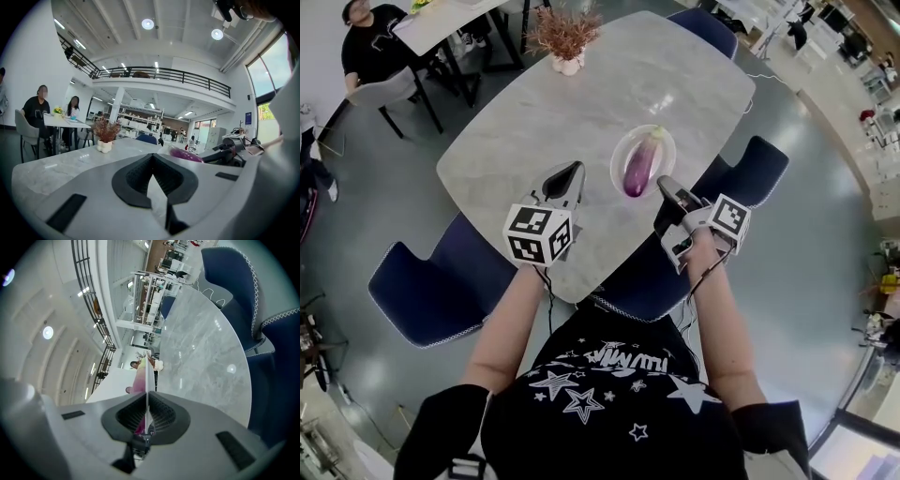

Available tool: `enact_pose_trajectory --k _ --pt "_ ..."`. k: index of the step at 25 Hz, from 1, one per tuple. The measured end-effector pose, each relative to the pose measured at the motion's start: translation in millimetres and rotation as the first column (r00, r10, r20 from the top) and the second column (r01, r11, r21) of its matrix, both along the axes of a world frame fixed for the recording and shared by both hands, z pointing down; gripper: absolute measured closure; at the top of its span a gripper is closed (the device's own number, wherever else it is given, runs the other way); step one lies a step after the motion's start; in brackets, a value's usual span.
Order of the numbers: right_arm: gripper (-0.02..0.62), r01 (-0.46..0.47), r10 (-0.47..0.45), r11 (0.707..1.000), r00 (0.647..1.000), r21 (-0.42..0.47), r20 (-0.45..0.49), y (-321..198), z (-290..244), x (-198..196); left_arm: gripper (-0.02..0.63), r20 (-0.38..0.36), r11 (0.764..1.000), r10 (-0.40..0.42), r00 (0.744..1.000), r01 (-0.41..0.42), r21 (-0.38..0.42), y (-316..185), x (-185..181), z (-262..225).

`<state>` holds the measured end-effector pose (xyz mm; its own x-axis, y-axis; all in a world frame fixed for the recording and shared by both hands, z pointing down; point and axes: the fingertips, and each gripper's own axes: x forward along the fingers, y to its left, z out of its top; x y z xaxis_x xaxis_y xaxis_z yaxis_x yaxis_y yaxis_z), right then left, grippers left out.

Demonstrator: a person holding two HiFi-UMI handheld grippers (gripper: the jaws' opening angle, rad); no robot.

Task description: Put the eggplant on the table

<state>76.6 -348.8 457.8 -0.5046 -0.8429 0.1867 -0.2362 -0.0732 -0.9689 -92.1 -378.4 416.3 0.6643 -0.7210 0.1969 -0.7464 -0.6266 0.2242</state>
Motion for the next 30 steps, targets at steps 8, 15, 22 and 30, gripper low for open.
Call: enact_pose_trajectory --k 8,15,22,30 --pt "0.575 0.040 -0.040 0.999 0.999 0.007 0.021 -17 11 5 0.598 0.024 0.999 -0.038 0.999 0.038 -0.003 -4 3 12" --pt "0.575 0.081 -0.081 0.996 0.997 -0.029 0.021 -90 11 20 0.598 0.036 0.997 -0.067 0.997 0.069 -0.040 -70 21 14" --pt "0.575 0.109 -0.108 0.994 0.994 -0.029 0.035 -133 32 26 0.598 0.065 0.994 -0.091 0.994 0.095 -0.058 -95 25 34" --pt "0.575 0.133 -0.129 0.989 0.990 -0.066 0.062 -154 66 32 0.598 0.095 0.986 -0.129 0.987 0.138 -0.093 -112 31 52"
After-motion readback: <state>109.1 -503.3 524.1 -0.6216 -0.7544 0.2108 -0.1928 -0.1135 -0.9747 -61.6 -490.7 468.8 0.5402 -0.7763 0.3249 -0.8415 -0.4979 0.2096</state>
